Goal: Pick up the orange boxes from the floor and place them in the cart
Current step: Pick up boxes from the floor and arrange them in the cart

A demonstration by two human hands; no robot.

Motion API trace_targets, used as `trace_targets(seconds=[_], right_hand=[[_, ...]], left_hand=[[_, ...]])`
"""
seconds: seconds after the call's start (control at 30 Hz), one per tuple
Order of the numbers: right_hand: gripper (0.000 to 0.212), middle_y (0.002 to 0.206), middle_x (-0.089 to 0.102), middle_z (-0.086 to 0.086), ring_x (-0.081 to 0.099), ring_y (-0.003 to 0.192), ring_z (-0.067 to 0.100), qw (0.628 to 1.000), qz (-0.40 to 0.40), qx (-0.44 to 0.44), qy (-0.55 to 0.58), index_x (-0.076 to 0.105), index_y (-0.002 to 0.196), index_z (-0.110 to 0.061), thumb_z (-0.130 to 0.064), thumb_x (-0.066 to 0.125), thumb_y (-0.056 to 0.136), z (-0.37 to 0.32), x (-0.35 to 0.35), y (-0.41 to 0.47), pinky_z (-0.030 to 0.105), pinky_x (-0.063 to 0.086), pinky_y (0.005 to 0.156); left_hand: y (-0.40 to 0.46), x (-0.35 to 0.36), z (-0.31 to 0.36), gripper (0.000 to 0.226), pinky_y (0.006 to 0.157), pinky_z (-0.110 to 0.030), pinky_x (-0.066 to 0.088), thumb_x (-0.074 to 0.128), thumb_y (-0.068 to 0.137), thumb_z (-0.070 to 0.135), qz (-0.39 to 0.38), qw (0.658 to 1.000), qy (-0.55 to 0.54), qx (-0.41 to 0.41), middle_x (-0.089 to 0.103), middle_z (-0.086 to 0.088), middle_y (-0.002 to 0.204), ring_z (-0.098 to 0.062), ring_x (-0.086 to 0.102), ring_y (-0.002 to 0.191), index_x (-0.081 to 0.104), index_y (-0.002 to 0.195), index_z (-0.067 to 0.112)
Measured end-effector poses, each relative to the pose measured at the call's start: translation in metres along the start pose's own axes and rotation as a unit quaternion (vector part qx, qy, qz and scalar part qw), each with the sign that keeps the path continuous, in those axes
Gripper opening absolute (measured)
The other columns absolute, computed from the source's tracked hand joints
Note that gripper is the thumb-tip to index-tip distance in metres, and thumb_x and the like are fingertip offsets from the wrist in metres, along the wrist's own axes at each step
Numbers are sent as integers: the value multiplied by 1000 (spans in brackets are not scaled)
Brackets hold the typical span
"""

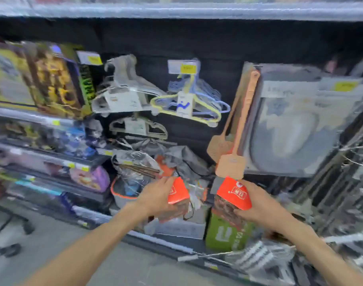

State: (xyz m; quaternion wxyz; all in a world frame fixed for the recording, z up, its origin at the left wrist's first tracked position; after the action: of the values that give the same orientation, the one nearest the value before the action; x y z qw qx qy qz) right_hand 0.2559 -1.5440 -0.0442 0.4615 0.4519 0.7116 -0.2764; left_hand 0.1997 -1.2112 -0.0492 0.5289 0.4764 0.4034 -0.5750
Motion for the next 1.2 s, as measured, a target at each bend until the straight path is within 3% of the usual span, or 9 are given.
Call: trace_targets(seconds=[0.23, 0.43, 0.6, 0.7, 0.8, 0.9, 1.0, 1.1, 1.2], right_hand=[[81, 116, 60, -13, 60, 103, 8, 985, -62, -159, 15, 44, 135, -38, -53, 76, 63, -223, 77, 95, 34, 50, 90], [90, 130, 54, -9, 55, 116, 14, 960, -113, -254, 7, 39, 145, -27, -57, 75, 67, -411, 160, 146, 34, 45, 99], [80, 118, 63, -5, 62, 97, 12, 933, -159, -321, 45, 46, 137, -27, -47, 80, 68, -565, 219, 167, 38, 52, 87], [89, 120, 62, -6, 62, 100, 13, 914, -172, -366, 46, 42, 143, -28, -52, 78, 65, -648, 252, 183, 38, 51, 88], [74, 113, 65, 1, 65, 96, 19, 896, -195, -394, 58, 47, 135, -22, -38, 80, 70, -728, 278, 197, 37, 52, 84], [62, 104, 66, 1, 66, 82, 16, 874, -223, -427, 61, 49, 124, -27, -42, 78, 71, -799, 308, 226, 43, 56, 75], [60, 101, 64, -3, 63, 74, 11, 851, -235, -466, 58, 48, 121, -32, -49, 76, 70, -870, 339, 261, 39, 55, 67], [53, 87, 60, -7, 60, 70, 8, 832, -244, -496, 44, 51, 113, -33, -53, 75, 69, -946, 369, 294, 43, 54, 65], [68, 99, 58, -11, 59, 79, 7, 809, -248, -531, 35, 45, 127, -32, -56, 74, 71, -1017, 395, 321, 38, 55, 71]], left_hand=[[-150, -58, -201, 115, 96, -43, 46, 44, 55, 82, 52, 984, 10, -168, 53, -6, 136, -30, 53, 123, 29, 152, 21], [-286, -102, -348, 114, 94, -43, 48, 46, 61, 86, 88, 952, 35, -292, 53, -5, 131, -29, 56, 119, 27, 153, 22], [-392, -134, -444, 121, 93, -42, 48, 39, 56, 86, 104, 914, 30, -391, 53, -7, 130, -31, 56, 116, 22, 155, 19], [-442, -152, -489, 121, 89, -39, 49, 38, 53, 83, 124, 892, 31, -434, 55, -7, 130, -30, 56, 115, 27, 154, 17], [-483, -165, -537, 119, 93, -43, 49, 42, 51, 83, 146, 866, 19, -478, 54, -6, 132, -30, 56, 117, 30, 152, 21], [-519, -176, -591, 110, 93, -38, 47, 60, 57, 75, 166, 845, 4, -508, 54, -5, 132, -28, 55, 116, 32, 150, 22], [-543, -193, -643, 100, 81, -31, 38, 78, 69, 55, 167, 830, 20, -532, 55, -5, 130, -27, 55, 114, 32, 151, 21], [-568, -209, -697, 102, 85, -34, 43, 73, 68, 62, 174, 811, 40, -557, 54, -3, 134, -25, 56, 115, 29, 152, 24], [-588, -226, -750, 108, 89, -37, 48, 59, 61, 75, 191, 794, 38, -575, 53, 0, 134, -22, 55, 116, 28, 152, 26]])
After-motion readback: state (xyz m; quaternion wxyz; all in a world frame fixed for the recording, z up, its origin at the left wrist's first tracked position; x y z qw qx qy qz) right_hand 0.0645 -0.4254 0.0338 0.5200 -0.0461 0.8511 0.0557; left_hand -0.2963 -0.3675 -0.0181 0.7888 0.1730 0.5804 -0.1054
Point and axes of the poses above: each hand's wrist, its own y-axis towards the middle knuckle, its own x-axis out of the palm, z = x × y, the point moved 1 cm from there along y, towards the middle knuckle
